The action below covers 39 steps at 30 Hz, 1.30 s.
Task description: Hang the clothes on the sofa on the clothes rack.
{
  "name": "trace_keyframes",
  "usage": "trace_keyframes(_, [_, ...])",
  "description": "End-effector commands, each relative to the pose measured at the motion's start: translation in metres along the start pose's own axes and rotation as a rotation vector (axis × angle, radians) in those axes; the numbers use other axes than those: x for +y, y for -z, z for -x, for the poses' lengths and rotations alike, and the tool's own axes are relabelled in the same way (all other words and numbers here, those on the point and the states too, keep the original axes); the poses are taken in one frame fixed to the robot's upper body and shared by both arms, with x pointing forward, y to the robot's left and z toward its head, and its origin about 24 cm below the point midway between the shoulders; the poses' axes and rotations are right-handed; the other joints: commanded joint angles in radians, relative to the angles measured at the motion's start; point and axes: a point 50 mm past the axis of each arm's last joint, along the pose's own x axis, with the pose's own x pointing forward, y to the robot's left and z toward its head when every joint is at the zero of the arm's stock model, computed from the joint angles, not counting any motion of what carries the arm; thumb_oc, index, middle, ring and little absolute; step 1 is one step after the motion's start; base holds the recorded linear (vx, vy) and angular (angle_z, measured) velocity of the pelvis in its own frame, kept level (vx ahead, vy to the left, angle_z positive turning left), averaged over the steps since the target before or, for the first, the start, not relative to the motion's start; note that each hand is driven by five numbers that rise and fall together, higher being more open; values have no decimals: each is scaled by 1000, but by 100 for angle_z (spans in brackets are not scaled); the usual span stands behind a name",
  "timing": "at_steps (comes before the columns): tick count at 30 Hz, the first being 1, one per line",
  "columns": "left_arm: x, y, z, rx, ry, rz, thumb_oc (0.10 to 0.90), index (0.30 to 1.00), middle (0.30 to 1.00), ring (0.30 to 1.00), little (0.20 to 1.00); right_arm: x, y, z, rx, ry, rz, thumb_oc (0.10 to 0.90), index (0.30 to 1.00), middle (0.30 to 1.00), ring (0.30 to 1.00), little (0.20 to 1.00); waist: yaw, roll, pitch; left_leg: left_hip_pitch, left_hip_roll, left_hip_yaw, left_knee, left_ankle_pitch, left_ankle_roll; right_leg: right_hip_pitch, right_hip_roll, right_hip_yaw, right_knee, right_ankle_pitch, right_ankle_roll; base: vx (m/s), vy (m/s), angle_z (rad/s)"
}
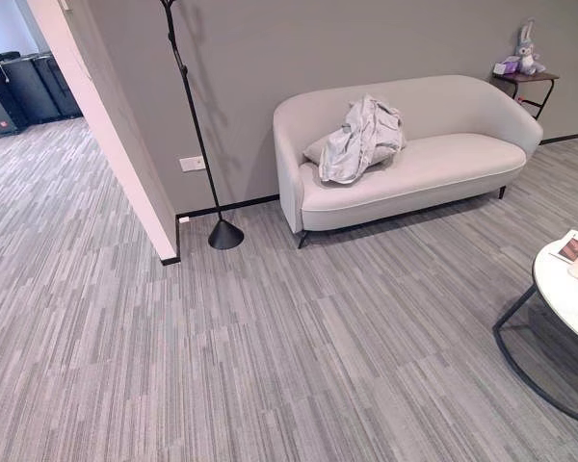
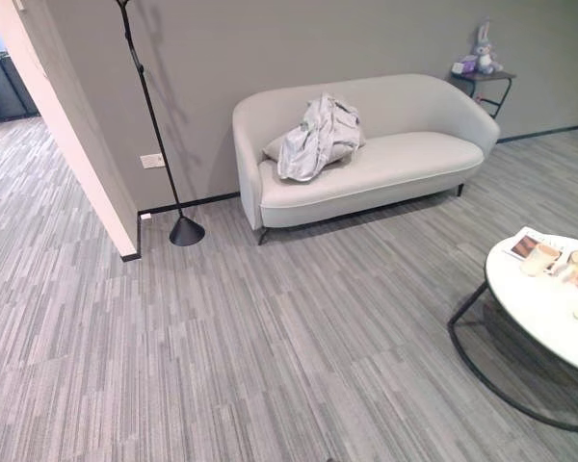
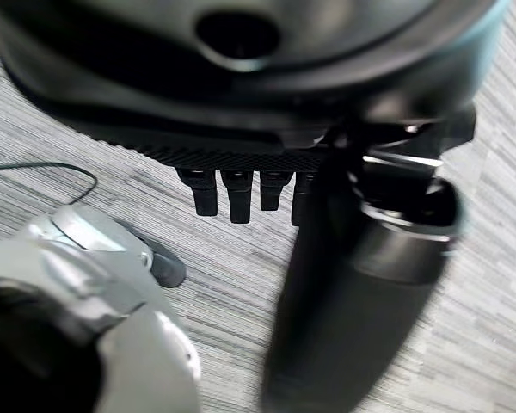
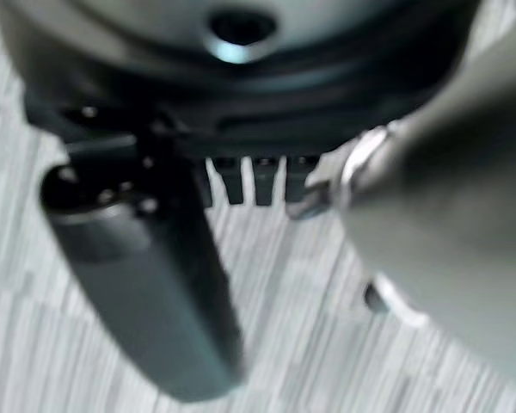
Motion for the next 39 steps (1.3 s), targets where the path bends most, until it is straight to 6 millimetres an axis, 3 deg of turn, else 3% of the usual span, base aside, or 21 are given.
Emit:
trace_keyframes(1, [-23,-12,-2,-23,45,-41,800,900,900,900,900,-14,9,2,49,87,39,800,900,900,900,900,8,-24,9,-2,63,-41,-80,25,-83,31,-57,-39,-103,68,58,0,0,0])
trace_keyframes(20, [-42,-6,-1,-30,152,-371,800,900,900,900,900,9,11,0,-9,-49,466,800,900,900,900,900,-41,-46,35,-6,48,-3,-80,6,-61,-20,-70,37,-103,104,74,-18,22,-11])
trace_keyframes(31, [-49,-16,-1,-82,161,-478,800,900,900,900,900,24,9,1,-47,-100,598,800,900,900,900,900,-68,-50,61,-18,14,8,-80,-8,-37,-42,-106,59,-103,134,94,-18,50,-8])
trace_keyframes(39, [-54,-23,-1,-105,184,-541,800,900,900,900,900,30,10,1,-44,-137,592,800,900,900,900,900,-82,-52,72,-9,-10,7,-80,-23,-15,-55,-135,61,-57,145,104,10,53,-4])
